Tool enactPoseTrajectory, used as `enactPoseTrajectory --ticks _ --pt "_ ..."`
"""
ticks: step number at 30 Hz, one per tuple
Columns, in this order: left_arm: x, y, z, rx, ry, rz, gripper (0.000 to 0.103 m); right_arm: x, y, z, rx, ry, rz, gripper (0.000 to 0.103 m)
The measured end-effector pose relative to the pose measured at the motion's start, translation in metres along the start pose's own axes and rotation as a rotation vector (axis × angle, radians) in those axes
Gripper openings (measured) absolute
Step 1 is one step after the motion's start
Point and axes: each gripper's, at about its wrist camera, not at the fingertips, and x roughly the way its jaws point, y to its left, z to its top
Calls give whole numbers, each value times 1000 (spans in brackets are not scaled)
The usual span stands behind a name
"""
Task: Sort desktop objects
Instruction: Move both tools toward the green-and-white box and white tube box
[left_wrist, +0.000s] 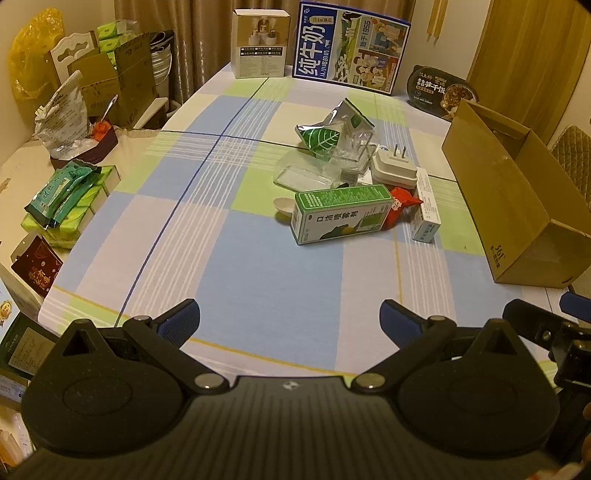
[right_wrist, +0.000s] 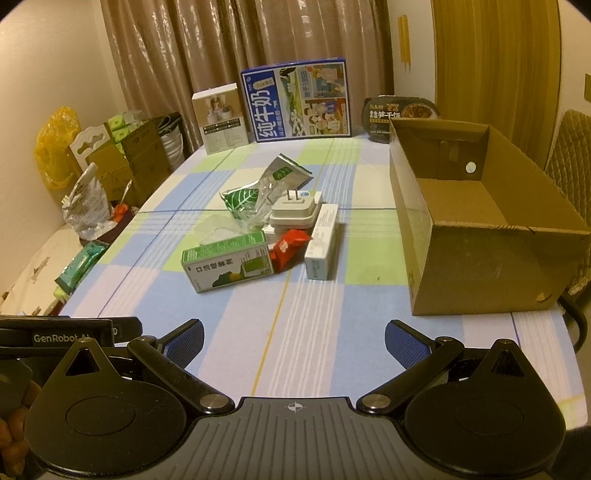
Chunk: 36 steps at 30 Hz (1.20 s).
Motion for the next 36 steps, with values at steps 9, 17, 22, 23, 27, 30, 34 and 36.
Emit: enactPoseTrajectory --ticks 9,17,22,23,27,30,34,36 --pt "3 0 -1 0 9 -13 102 1 -2 0 9 4 8 101" --pt "3 0 -2 -9 17 -37 102 1 -3 0 16 5 18 101" --pt "3 2 -3 -20 27 -80 102 3 -3 0 11 13 20 101" --pt "3 2 -3 -19 30 -87 102 4 -4 -1 10 16 21 101" --pt "6 0 -3 -6 40 -98 102 4 -4 -1 9 21 26 101" --pt "9 -2 -3 16 58 -90 102 3 -5 -1 6 15 36 101" --pt "11 -3 -3 83 55 -90 102 5 -6 0 -10 13 37 101" --pt "10 -3 -3 125 43 -90 102 6 -7 2 -13 14 32 101"
